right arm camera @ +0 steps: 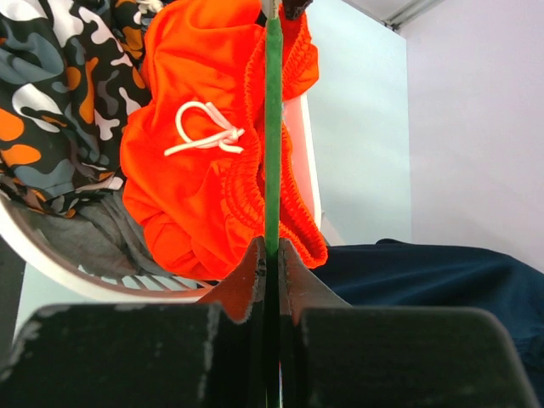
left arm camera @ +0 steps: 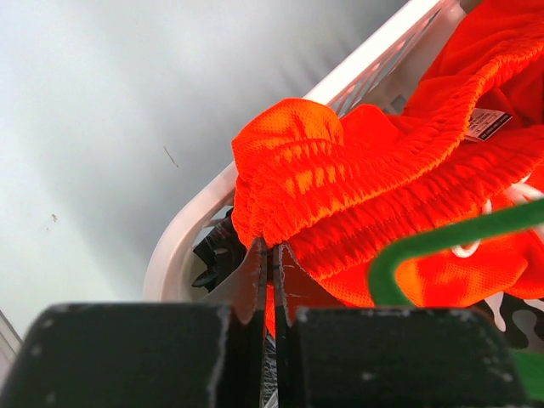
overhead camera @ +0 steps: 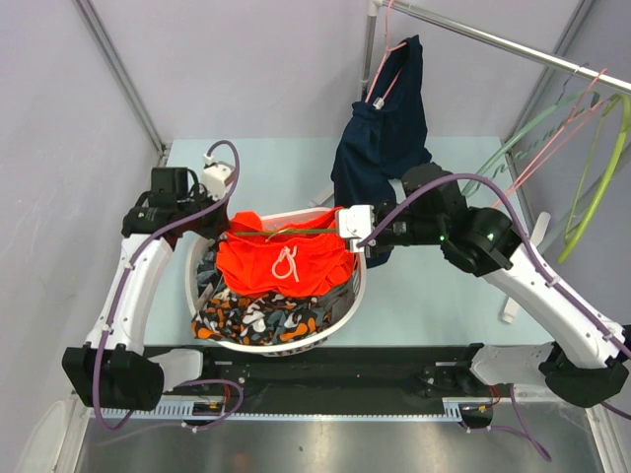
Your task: Place the shorts on the hanger
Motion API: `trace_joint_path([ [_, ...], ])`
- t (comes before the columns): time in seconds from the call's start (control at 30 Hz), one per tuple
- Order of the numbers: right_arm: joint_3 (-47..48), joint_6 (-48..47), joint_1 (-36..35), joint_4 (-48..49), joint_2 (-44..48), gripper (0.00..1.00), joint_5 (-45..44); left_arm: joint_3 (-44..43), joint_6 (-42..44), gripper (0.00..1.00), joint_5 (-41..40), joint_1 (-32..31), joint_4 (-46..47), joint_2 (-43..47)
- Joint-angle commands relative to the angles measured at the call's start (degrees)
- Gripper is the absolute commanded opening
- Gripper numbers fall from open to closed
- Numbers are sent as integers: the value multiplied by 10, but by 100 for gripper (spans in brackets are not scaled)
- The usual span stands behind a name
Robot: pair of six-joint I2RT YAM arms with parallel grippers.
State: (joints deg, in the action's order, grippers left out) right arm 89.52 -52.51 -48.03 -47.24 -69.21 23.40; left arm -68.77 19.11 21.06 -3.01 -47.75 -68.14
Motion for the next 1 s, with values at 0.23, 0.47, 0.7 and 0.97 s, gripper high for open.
trace_joint_path([
  [0.23, -22, 9, -26, 98, -26, 0, -81, -63, -15, 0, -2, -4, -38, 20],
  [0.47, -28, 20, -27, 116, -39, 0, -49, -98, -20, 0, 2, -9, -64, 28],
  [0.7, -29, 35, -28, 160, -59, 0, -14, -138, -22, 0, 14, -21, -94, 26],
  [0.97, -29, 67, -22, 205, -93, 0, -12, -167, -31, 0, 21, -34, -113, 31],
])
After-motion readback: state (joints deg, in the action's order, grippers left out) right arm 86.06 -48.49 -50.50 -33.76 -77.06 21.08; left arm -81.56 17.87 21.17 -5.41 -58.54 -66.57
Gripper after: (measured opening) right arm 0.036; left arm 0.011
